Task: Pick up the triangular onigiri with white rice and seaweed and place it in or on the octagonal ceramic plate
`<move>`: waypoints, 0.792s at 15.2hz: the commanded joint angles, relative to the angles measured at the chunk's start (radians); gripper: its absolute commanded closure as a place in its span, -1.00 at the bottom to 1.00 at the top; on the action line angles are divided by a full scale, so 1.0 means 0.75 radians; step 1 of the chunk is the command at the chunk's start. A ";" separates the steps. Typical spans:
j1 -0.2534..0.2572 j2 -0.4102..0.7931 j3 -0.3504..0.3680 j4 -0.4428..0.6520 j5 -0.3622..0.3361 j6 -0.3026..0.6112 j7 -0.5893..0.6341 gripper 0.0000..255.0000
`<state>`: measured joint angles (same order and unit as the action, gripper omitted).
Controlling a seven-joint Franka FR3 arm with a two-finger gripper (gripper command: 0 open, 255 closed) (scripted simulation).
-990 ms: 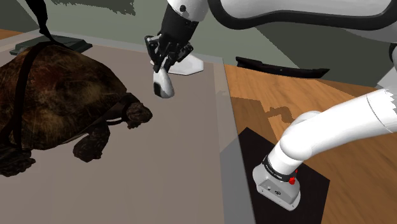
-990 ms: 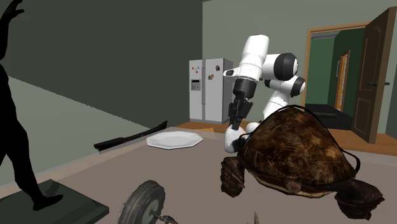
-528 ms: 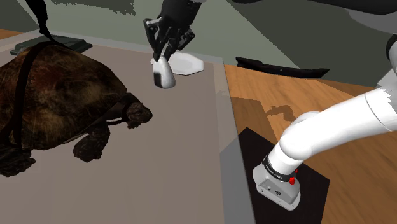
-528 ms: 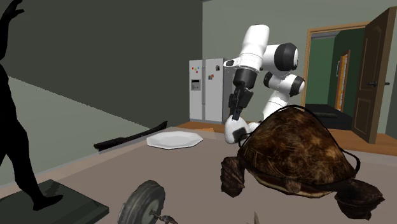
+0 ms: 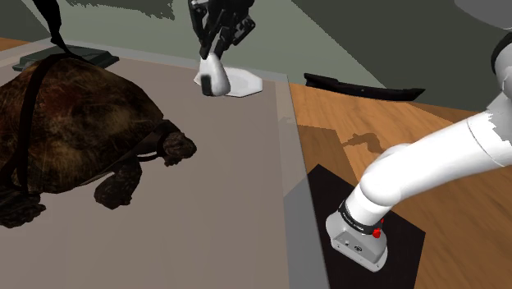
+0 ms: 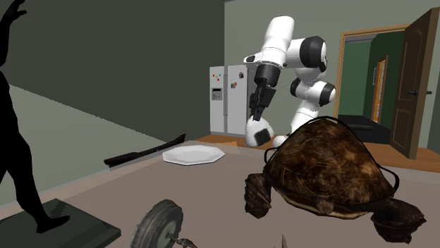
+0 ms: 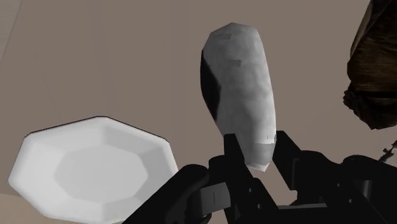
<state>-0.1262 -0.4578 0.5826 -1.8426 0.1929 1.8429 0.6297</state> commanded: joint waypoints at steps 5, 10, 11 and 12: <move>-0.048 0.079 -0.116 0.060 -0.021 -0.009 -0.155 1.00; -0.095 0.177 -0.202 0.153 -0.042 -0.028 -0.281 1.00; -0.105 0.200 -0.218 0.177 -0.047 -0.034 -0.304 1.00; -0.115 0.224 -0.233 0.203 -0.052 -0.039 -0.327 1.00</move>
<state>-0.2038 -0.3088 0.4219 -1.7102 0.1580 1.8171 0.4058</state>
